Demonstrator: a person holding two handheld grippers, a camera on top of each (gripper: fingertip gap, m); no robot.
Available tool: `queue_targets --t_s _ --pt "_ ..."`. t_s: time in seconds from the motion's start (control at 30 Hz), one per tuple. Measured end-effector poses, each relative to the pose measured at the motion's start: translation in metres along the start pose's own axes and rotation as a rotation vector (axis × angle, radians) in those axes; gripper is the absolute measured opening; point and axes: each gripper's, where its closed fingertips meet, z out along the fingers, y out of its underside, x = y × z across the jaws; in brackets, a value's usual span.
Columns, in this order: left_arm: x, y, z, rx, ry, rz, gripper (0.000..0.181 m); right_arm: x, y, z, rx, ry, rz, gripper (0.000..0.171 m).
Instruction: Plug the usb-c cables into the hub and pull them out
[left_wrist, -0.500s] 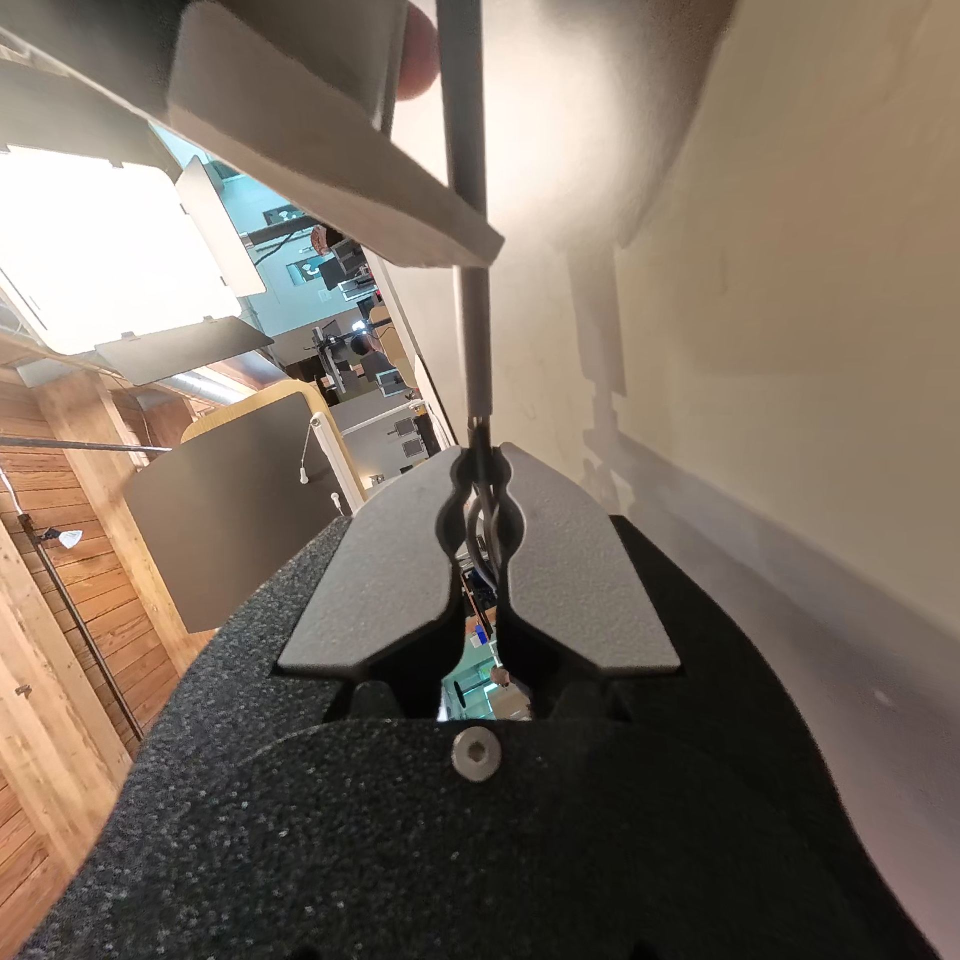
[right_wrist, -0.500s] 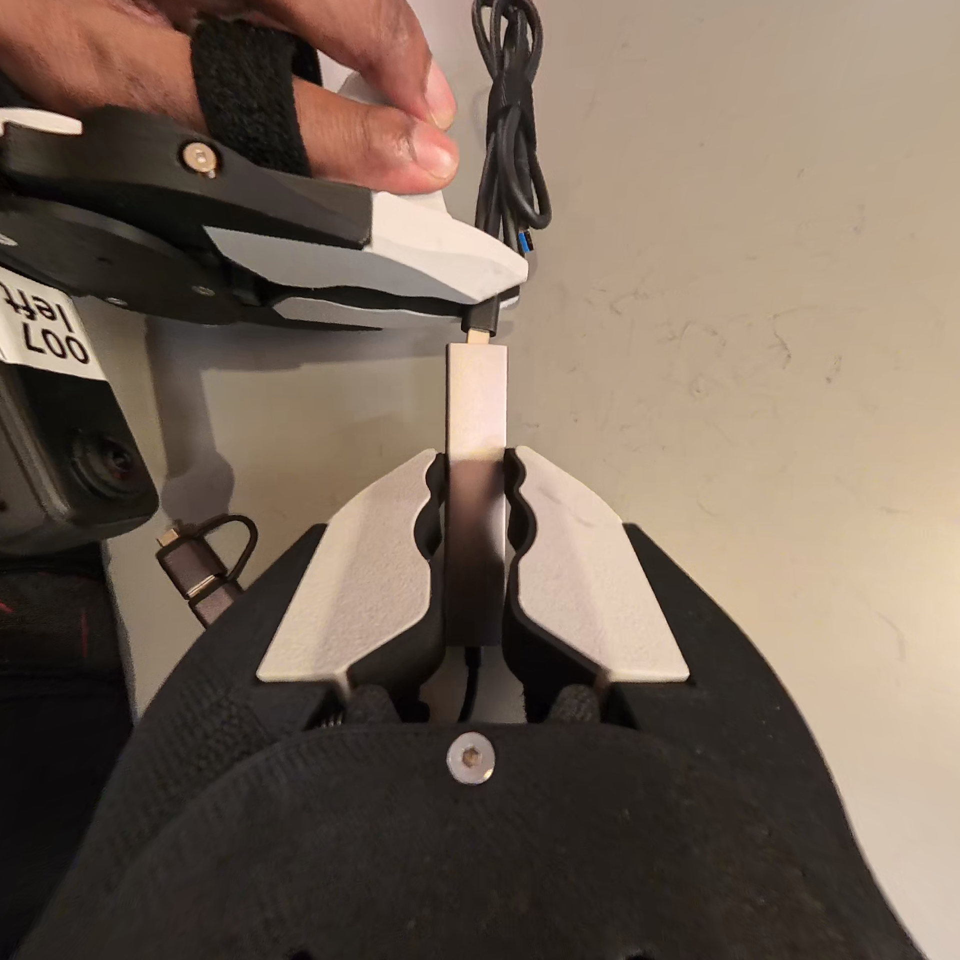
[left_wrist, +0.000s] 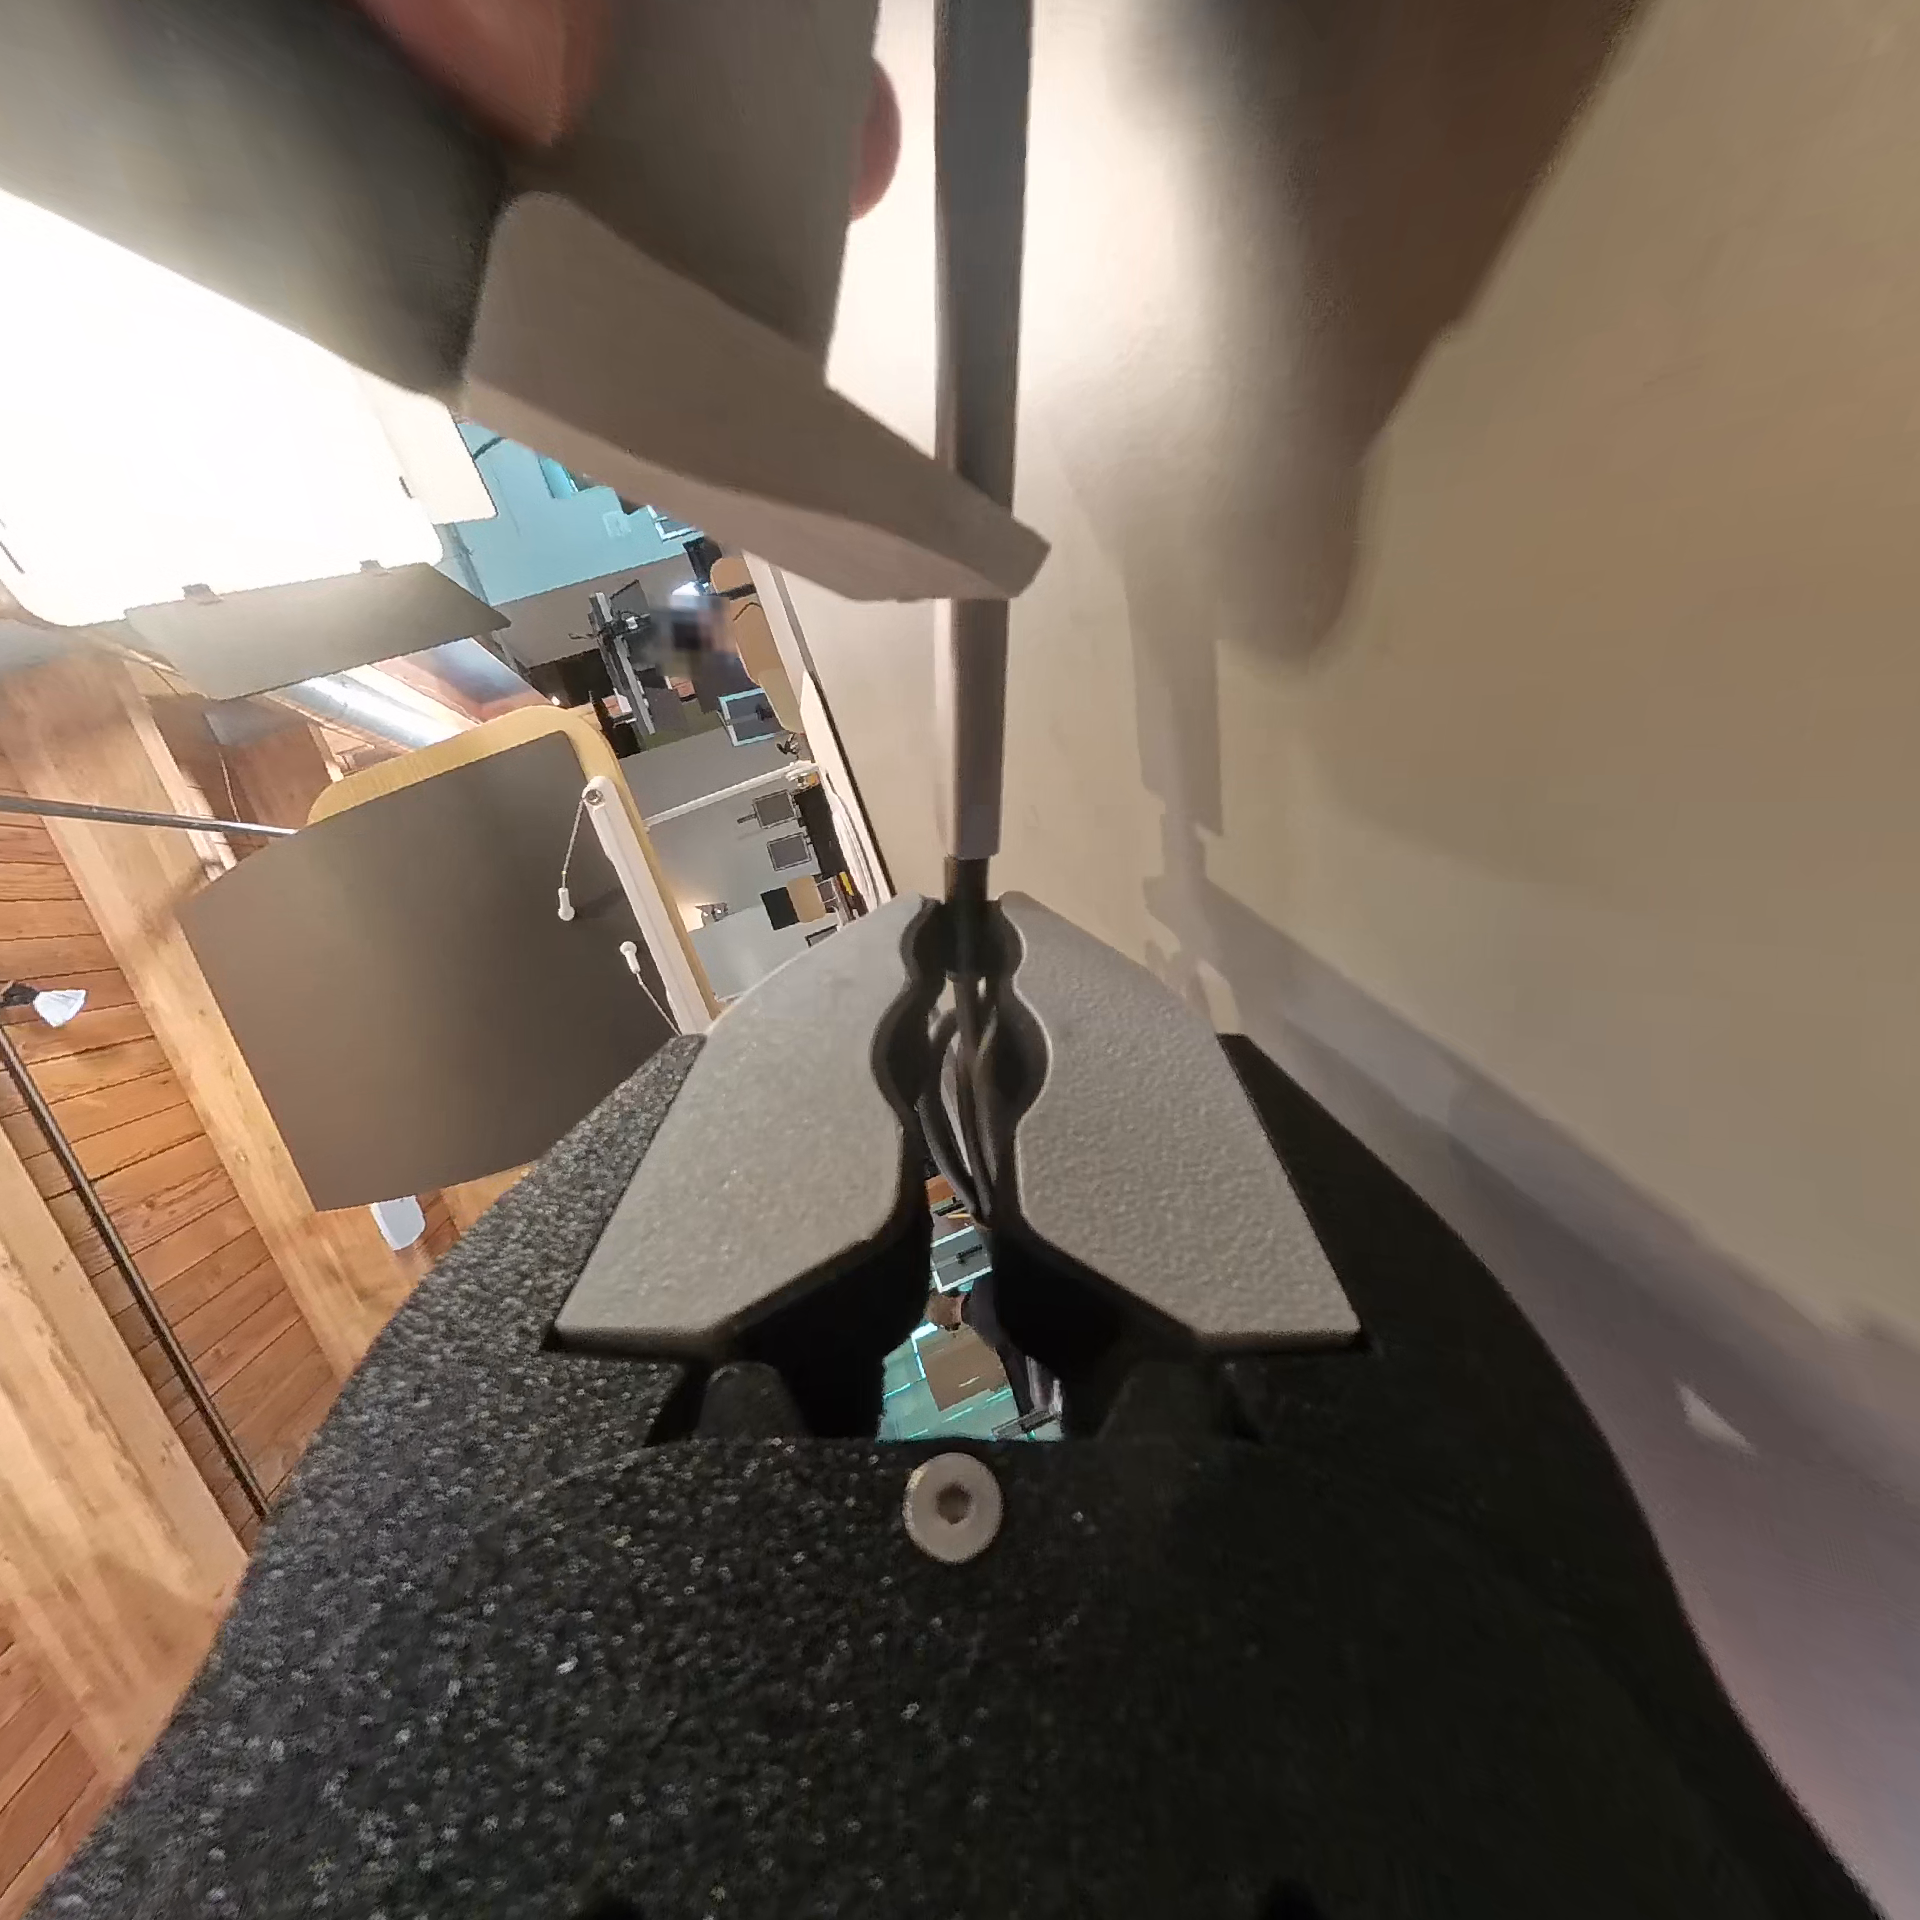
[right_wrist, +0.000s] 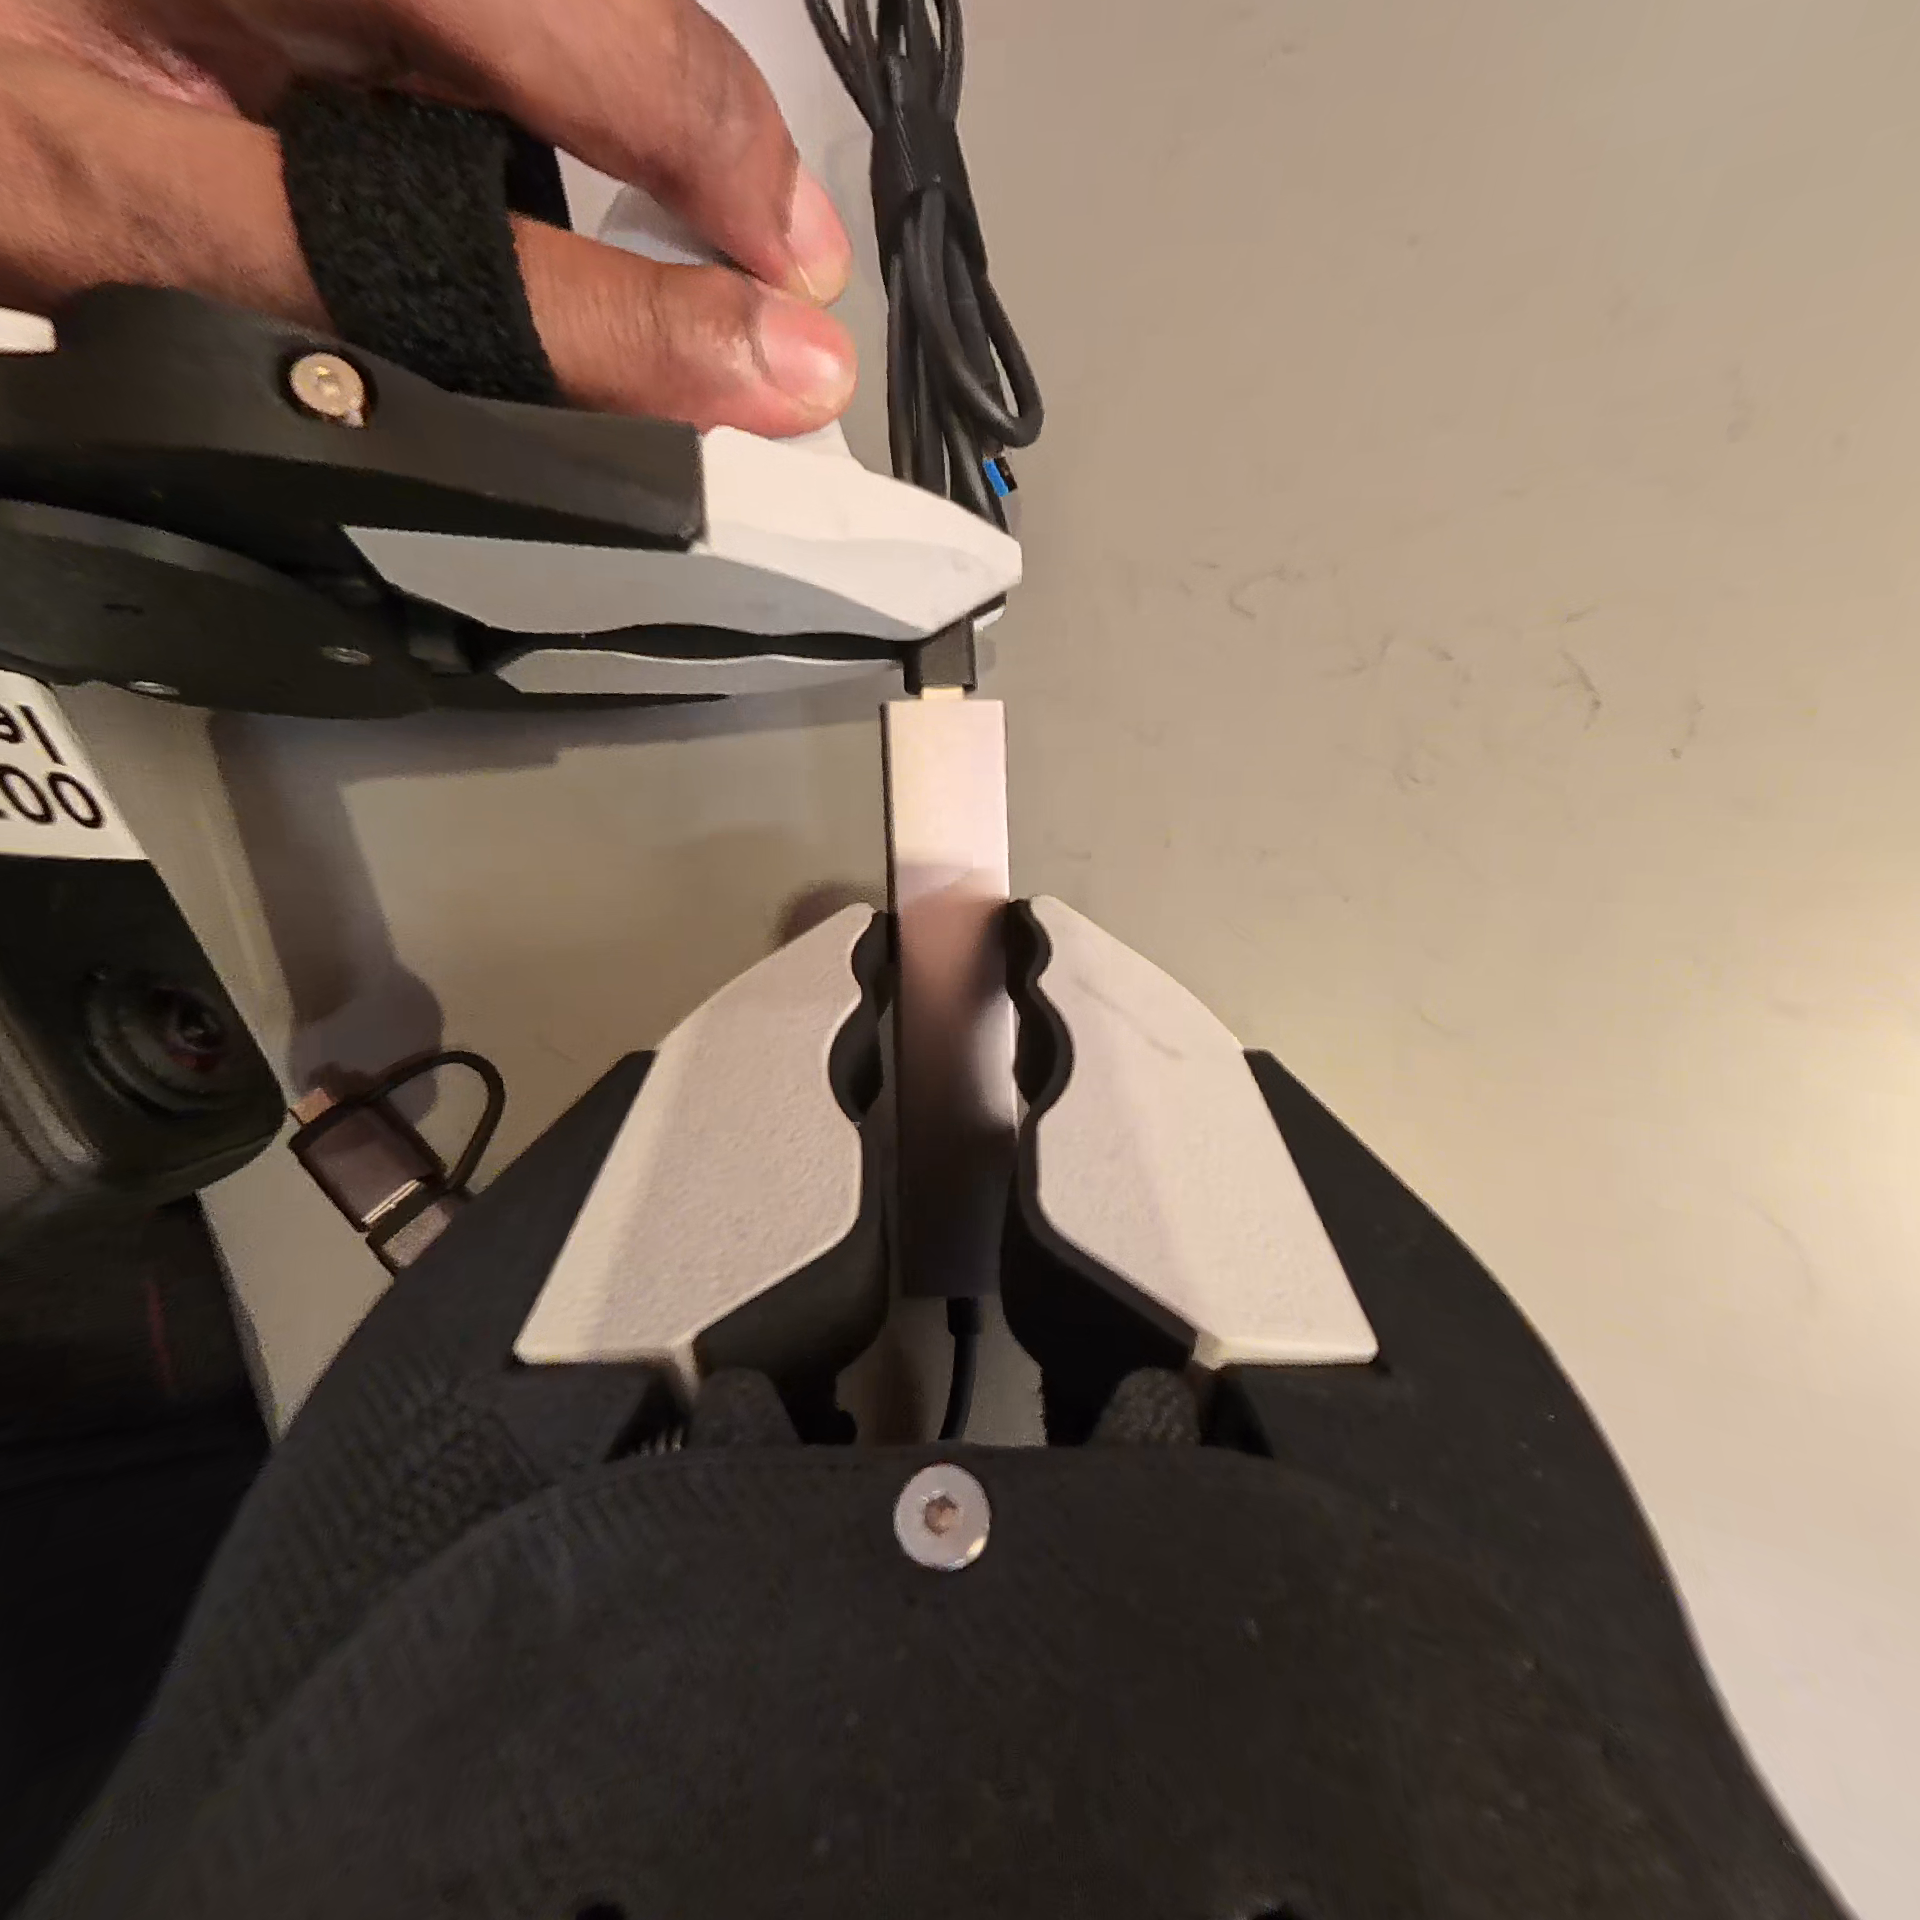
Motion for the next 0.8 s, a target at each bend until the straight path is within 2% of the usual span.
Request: queue_targets --t_s 0.43,0.67,0.8 --pt "0.006 -0.006 -0.005 0.031 0.029 -0.035 0.006 -0.006 0.0 0.003 -0.026 -0.013 -0.068 0.02" --pt "0.008 -0.005 0.002 0.066 0.053 -0.146 0.008 0.003 -0.005 -0.001 0.053 0.018 -0.012 0.021" --pt "0.015 -0.005 0.0 0.061 0.125 -0.227 0.031 0.016 0.002 -0.002 0.034 0.096 -0.007 0.021"
